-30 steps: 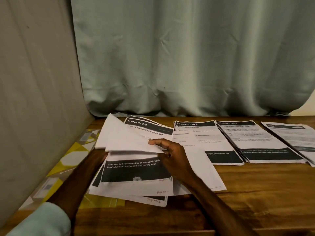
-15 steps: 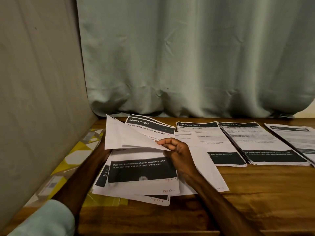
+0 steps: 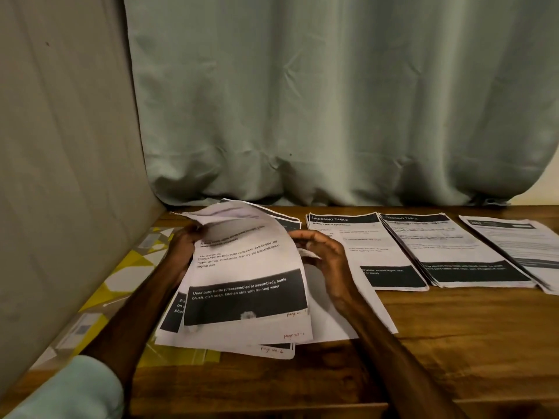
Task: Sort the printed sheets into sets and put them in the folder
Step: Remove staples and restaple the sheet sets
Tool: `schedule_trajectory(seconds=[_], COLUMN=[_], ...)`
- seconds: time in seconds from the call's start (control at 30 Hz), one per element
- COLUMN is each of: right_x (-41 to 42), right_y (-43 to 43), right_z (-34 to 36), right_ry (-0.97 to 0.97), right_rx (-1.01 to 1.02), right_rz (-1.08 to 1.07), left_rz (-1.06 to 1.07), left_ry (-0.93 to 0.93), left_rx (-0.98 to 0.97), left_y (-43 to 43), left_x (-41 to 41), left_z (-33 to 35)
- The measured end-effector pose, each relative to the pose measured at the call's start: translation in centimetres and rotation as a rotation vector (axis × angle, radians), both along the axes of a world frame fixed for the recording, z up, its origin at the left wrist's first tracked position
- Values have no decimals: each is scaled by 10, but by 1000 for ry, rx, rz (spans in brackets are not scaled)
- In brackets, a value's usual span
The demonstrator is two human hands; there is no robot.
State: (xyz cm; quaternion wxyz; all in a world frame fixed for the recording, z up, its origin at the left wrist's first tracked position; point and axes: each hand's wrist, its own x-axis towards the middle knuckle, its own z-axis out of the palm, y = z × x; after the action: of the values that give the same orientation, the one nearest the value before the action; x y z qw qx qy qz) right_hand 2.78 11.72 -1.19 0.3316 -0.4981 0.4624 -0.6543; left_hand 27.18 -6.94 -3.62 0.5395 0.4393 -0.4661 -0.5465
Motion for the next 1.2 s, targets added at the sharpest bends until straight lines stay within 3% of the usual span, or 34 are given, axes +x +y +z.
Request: schedule_trajectory(seconds=[0.2, 0.3, 0.4, 0.53, 0.7, 0.87, 1.1, 1.2], right_x=[-48, -55, -53, -55, -60, -63, -74, -80], right_y=[-6, -3, 0, 0, 0, 5, 10, 12], right_z=[-19, -21, -21, -23, -20, -9, -5, 0], right_ry=[554, 799, 947, 934, 785, 553, 405, 201], right_rx=[258, 454, 688, 752, 668, 480, 163, 38], right_rz=[-657, -771, -749, -709, -678, -759, -999, -1117], left_rz=[-39, -64, -67, -79, -88, -82, -78, -80], left_ry=[-13, 19, 83, 152, 167, 164, 192, 201], left_rx=[71, 88, 91, 107, 105, 104, 117, 127], left_y=[-9, 2, 5, 13, 14, 13, 16, 17], left_x=[6, 3, 0, -2, -2, 2, 0, -2], left_z=[-4, 5, 6, 8, 8, 7, 10, 11])
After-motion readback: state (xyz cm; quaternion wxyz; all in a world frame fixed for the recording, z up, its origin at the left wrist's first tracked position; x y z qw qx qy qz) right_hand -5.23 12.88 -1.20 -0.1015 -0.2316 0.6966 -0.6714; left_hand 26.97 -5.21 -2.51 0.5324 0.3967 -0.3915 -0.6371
